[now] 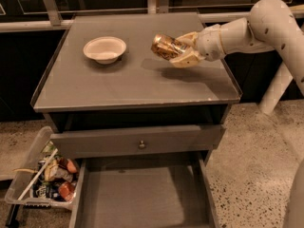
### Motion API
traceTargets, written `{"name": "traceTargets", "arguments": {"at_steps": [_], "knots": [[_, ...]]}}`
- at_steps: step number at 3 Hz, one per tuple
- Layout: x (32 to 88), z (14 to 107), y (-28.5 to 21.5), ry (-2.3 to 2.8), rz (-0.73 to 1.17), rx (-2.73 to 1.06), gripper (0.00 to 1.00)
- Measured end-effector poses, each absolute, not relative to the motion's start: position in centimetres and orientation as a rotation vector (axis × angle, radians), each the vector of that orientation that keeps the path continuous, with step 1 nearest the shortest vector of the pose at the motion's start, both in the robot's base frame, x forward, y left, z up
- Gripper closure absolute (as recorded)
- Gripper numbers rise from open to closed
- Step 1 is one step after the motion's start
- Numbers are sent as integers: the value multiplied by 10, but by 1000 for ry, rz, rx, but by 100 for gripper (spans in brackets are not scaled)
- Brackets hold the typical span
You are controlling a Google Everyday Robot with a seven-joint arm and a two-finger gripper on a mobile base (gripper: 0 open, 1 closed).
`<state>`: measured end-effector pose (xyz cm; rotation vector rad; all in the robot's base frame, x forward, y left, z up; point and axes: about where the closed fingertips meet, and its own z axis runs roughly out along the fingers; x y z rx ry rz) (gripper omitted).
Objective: Pick orange can from middle drawer and place on counter
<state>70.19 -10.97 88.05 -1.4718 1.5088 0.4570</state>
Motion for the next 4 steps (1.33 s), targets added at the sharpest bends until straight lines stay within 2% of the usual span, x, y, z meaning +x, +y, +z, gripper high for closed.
{"name": "traceTargets", "arguments": {"at_steps": [2, 3, 4], "knots": [[683, 879, -70, 1443, 553, -1640, 100], [680, 863, -66, 1485, 552, -1672, 100], [680, 861, -66, 1487, 553, -1674, 81]]}}
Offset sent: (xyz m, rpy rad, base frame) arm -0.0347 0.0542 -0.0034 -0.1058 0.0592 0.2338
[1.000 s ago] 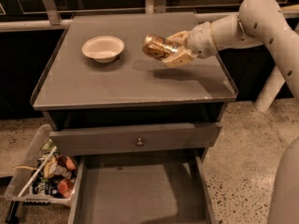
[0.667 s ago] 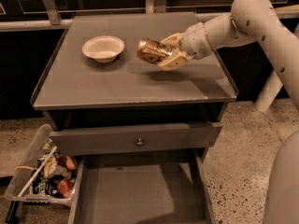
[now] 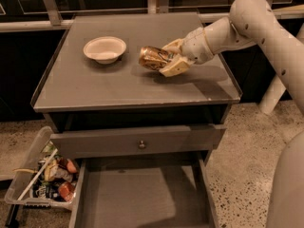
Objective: Pick orange can from middle drawer and place on counter
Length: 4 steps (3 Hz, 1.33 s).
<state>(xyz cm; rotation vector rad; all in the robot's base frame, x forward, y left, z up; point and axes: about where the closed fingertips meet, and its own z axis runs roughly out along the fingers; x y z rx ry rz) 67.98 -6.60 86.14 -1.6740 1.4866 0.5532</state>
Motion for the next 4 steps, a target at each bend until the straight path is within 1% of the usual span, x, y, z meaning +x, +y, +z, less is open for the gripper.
{"name": "traceTargets", "arguments": {"at_steps": [3, 4], "knots": [[680, 861, -66, 1487, 553, -1674, 13], [680, 861, -66, 1487, 553, -1674, 0]]}}
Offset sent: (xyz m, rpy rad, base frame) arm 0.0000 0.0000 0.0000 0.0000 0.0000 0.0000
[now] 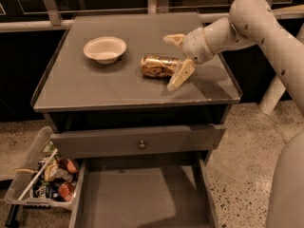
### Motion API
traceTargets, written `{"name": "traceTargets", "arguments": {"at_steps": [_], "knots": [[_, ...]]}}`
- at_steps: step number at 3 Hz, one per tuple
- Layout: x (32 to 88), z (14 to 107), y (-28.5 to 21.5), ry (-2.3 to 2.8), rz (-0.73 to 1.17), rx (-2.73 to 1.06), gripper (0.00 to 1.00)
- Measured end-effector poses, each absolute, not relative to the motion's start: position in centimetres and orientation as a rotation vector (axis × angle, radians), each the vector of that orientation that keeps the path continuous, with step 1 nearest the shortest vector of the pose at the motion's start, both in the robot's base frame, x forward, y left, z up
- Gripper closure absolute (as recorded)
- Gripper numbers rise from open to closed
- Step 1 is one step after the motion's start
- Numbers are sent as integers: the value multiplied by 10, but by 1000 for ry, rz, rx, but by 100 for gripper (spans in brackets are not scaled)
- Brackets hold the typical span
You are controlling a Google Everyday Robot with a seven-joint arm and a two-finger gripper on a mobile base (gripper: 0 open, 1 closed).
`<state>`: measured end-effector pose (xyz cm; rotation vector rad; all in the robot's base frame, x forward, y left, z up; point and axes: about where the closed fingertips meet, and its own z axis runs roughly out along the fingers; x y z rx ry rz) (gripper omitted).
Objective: Pick orange can from middle drawer and place on counter
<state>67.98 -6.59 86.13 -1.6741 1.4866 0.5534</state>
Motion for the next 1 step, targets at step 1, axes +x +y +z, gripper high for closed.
{"name": "traceTargets", "arguments": {"at_steps": [1], "knots": [[680, 861, -66, 1487, 553, -1674, 0]]}}
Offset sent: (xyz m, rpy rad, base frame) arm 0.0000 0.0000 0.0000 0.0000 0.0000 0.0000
